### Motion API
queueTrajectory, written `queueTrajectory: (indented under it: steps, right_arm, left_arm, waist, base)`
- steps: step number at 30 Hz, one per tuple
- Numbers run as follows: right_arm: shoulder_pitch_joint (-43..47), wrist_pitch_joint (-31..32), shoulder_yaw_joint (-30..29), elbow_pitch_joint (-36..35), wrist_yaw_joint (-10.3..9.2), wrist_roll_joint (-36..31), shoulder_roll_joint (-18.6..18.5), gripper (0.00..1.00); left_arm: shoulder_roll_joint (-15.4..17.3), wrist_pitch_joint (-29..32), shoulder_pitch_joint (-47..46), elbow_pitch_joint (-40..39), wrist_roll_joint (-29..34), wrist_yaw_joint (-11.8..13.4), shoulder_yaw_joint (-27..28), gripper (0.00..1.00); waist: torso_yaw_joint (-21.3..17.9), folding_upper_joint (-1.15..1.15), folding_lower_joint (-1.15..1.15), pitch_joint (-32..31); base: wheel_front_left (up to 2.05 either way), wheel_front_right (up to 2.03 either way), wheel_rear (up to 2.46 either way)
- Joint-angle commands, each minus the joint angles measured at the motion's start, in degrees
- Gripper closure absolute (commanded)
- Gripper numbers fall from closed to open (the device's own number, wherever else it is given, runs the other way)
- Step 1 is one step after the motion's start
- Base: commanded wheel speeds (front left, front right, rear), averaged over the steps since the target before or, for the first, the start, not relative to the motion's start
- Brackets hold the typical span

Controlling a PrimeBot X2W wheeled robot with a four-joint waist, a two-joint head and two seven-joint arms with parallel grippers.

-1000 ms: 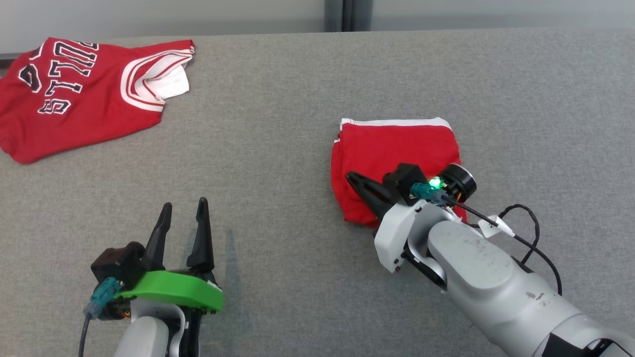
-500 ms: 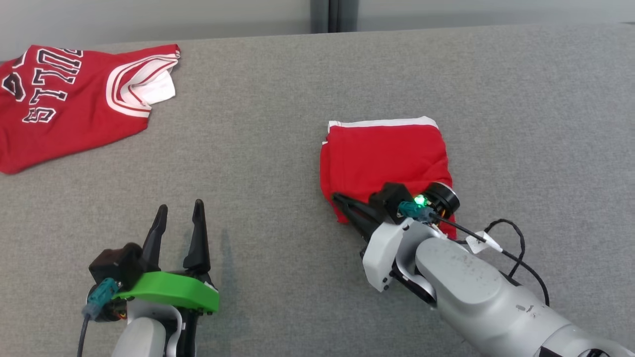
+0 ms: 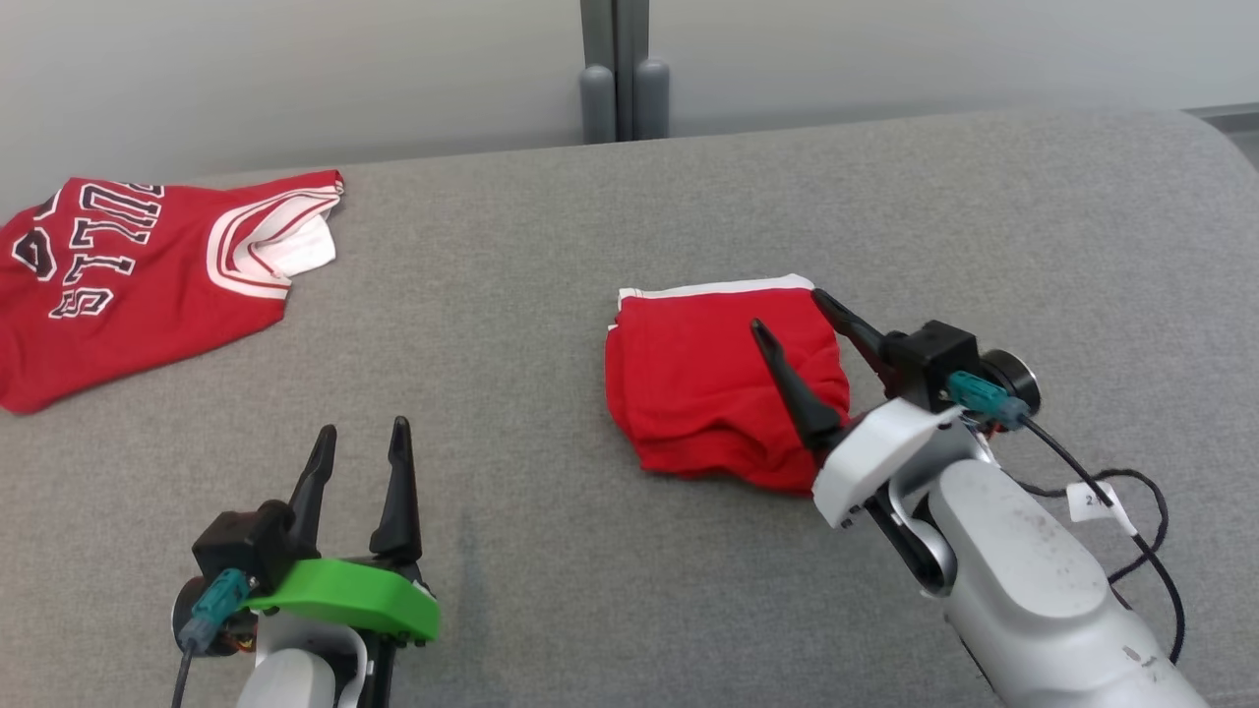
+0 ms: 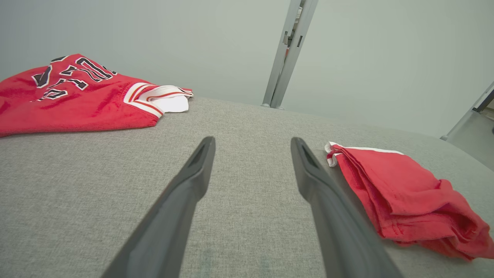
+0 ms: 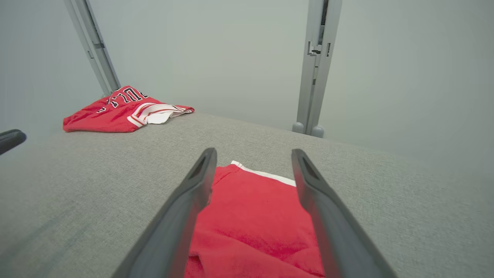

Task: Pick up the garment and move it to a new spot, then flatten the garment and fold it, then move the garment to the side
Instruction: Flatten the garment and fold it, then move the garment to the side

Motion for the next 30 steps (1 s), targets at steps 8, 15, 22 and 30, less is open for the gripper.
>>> queueTrajectory:
  steps: [8, 15, 22, 30]
  right_arm:
    - [12.39, -0.18, -14.87, -5.97, -0.08, -5.62, 1.59, 0.00]
    - [21.66, -0.18, -21.81, -12.20, -0.08, -8.30, 2.72, 0.00]
    - [26.83, -0.18, -21.77, -15.22, -0.08, -5.49, 2.83, 0.00]
    - [27.32, -0.18, -22.06, -15.20, -0.08, -5.66, 2.84, 0.00]
  left_arm:
    - [-0.66, -0.18, 5.13, -0.76, 0.54, 0.26, 2.07, 0.00]
    - [-0.87, -0.18, 9.09, -1.61, 0.90, 0.76, 3.25, 0.00]
    - [-0.94, -0.18, 10.77, -2.04, 0.56, 0.83, 3.90, 0.00]
    - [-0.94, -0.18, 10.15, -2.06, 0.07, 1.15, 3.34, 0.00]
  waist:
    - [-1.87, 0.00, 0.00, -3.16]
    - [-1.95, 0.00, 0.00, -3.75]
    - [-1.70, 0.00, 0.00, -4.04]
    - [-1.50, 0.00, 0.00, -4.11]
  base:
    - [0.00, 0.00, 0.00]
    - [0.00, 0.00, 0.00]
    - [0.00, 0.00, 0.00]
    - [0.00, 0.00, 0.00]
